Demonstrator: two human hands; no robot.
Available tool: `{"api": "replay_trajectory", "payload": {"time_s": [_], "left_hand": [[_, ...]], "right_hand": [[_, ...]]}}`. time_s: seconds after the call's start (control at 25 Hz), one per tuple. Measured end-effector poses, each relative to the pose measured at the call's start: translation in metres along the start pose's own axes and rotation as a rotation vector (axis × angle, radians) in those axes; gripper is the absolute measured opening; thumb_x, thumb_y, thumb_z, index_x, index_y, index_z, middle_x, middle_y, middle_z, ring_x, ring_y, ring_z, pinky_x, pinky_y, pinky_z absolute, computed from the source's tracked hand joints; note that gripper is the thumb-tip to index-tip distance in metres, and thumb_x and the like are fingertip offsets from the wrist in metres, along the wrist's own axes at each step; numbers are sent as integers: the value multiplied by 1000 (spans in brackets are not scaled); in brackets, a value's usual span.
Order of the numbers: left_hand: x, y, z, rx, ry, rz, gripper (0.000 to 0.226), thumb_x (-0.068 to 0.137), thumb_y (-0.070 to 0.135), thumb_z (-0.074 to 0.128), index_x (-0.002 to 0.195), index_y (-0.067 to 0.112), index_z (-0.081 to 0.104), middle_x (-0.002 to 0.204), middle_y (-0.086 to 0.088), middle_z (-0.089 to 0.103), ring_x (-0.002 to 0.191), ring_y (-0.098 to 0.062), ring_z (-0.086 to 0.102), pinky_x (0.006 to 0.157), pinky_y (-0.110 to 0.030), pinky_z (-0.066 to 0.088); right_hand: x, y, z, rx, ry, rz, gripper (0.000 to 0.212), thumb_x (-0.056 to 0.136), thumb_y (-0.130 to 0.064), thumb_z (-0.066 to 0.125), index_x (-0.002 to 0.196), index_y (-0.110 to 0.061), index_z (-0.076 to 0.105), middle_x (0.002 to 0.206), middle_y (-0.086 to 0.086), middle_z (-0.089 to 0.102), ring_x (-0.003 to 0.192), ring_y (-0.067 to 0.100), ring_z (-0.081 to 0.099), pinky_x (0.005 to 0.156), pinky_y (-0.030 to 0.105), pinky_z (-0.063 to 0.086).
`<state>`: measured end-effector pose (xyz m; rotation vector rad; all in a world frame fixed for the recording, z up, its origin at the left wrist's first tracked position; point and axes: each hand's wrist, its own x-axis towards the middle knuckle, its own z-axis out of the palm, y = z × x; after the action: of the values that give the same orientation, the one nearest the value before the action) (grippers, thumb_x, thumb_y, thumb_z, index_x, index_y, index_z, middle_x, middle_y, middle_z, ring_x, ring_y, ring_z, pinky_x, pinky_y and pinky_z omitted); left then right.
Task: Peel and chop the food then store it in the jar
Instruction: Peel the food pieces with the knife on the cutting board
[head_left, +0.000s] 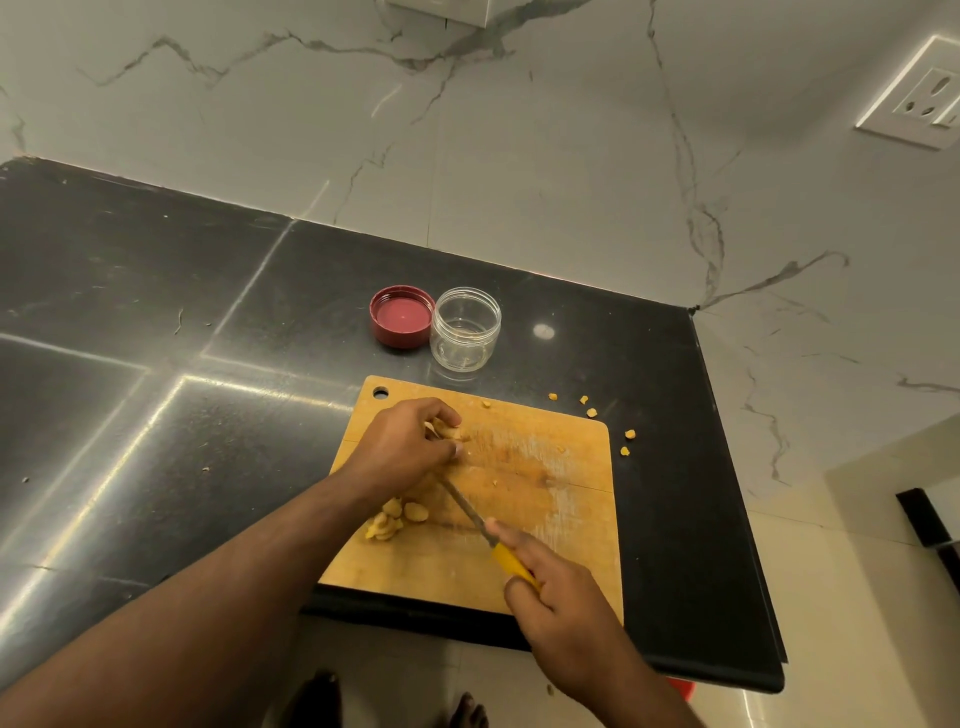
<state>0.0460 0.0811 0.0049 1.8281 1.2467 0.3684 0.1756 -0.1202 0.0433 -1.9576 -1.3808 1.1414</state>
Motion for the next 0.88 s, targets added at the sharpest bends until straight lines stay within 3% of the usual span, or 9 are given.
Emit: {"api": "replay_trajectory", "payload": {"time_s": [0.08, 0.16, 0.36, 0.44, 0.76, 0.88], "left_hand": [[1, 0, 4, 28, -37, 11, 28, 85, 27, 79, 111, 31, 68, 106, 13, 63, 90, -4, 58, 64, -16, 45], [2, 0, 8, 94, -61, 22, 28, 85, 27, 78, 110, 31, 68, 108, 12, 64, 90, -5, 58, 66, -17, 46], [3, -3, 13, 218, -50, 96, 32, 85, 31, 78, 116, 29, 69, 117, 11, 61, 94, -7, 57, 72, -17, 45], [3, -4, 14, 220, -45, 101, 33, 85, 31, 78, 117, 28, 70, 118, 11, 61, 95, -8, 57, 72, -17, 44], [1, -2, 11, 209, -44, 123, 28, 85, 28, 78, 113, 26, 71, 109, 10, 64, 88, -6, 58, 65, -14, 43], [2, -2, 11, 214, -40, 127, 29, 84, 29, 78, 112, 26, 72, 110, 9, 66, 88, -6, 59, 69, -16, 47]], "right_hand": [[1, 1, -4, 47, 83, 6, 49, 100, -17, 46, 133, -52, 47, 117, -27, 59, 71, 7, 60, 60, 25, 47], [4, -1, -5, 17, 141, 28, 49, 101, -18, 44, 137, -52, 41, 116, -39, 47, 92, 4, 60, 72, 24, 51], [12, -5, 1, -170, 166, 10, 52, 104, -25, 37, 153, -36, 25, 147, -17, 41, 115, -5, 44, 102, 15, 39], [17, -9, 3, -215, 161, 2, 53, 104, -27, 36, 154, -37, 21, 147, -14, 42, 118, -1, 45, 103, 20, 41], [27, -16, 11, -290, 137, -22, 55, 105, -29, 33, 156, -35, 15, 140, -11, 46, 117, 2, 44, 100, 19, 39], [28, -16, 13, -299, 137, -20, 54, 105, -29, 33, 156, -35, 14, 138, -10, 48, 114, 3, 46, 98, 20, 40]]}}
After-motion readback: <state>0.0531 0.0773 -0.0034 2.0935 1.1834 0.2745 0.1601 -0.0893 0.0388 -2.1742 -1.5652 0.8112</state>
